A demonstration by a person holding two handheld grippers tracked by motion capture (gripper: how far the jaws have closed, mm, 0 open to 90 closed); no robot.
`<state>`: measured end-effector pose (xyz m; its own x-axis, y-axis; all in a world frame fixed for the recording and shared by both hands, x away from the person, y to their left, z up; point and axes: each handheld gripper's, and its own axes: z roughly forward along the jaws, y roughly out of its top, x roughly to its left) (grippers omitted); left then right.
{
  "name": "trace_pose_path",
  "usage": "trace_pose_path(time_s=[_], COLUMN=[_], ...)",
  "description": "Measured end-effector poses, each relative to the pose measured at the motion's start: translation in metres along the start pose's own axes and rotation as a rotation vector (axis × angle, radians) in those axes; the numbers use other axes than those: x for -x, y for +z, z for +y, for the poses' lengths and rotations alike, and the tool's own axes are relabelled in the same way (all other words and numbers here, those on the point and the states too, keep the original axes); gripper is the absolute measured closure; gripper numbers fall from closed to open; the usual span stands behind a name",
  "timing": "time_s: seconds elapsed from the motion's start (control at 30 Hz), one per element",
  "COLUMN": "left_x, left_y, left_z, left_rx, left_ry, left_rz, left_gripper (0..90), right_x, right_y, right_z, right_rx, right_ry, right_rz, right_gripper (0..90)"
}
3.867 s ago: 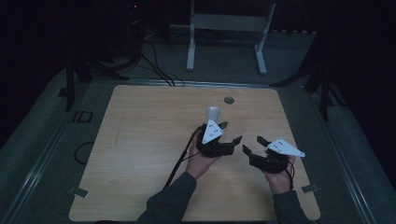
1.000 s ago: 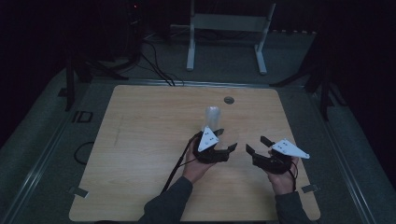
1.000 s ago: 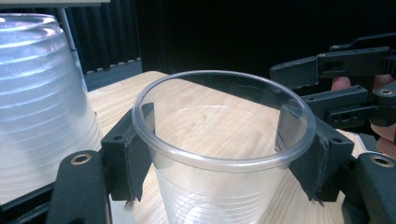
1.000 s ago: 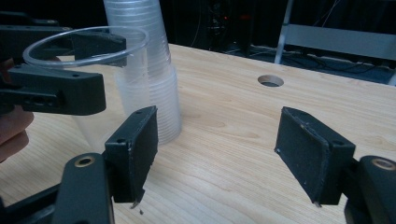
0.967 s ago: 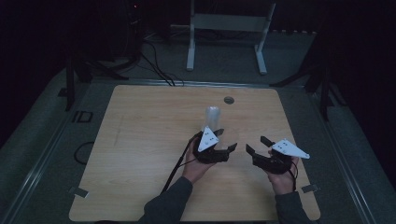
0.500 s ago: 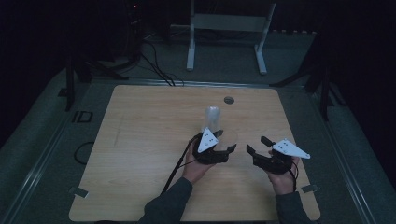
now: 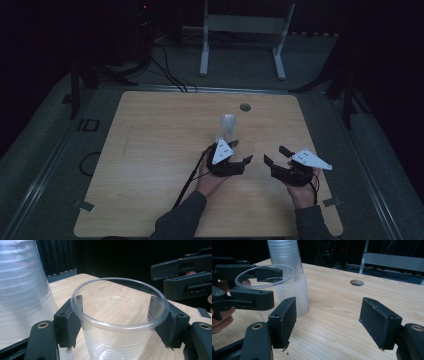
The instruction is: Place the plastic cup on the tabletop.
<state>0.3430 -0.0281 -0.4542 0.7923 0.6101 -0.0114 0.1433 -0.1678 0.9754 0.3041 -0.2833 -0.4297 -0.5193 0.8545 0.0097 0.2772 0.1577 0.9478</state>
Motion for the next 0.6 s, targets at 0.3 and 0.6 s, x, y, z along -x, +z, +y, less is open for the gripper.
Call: trace_pose_path(time_s=[0.3,0.6], left_x=[-0.0005,-0.0014], left_y=[0.0025,0.0039], left_z=[-0.0039,-0.008], left_rx=[-0.004,-0.011], left_ry=[-0.004,-0.011], left_rz=[0.011,0.015], left_gripper=[28.9,29.0], right_x=[-0.0002,-0.0001], right_y=[0.0003,0.0002], right_z=[-0.0001,-0.0003], right_rx=[-0.001,-0.001], right_ry=[-0.001,0.001], right_rz=[0.002,0.001], right_gripper=[29.4,29.4])
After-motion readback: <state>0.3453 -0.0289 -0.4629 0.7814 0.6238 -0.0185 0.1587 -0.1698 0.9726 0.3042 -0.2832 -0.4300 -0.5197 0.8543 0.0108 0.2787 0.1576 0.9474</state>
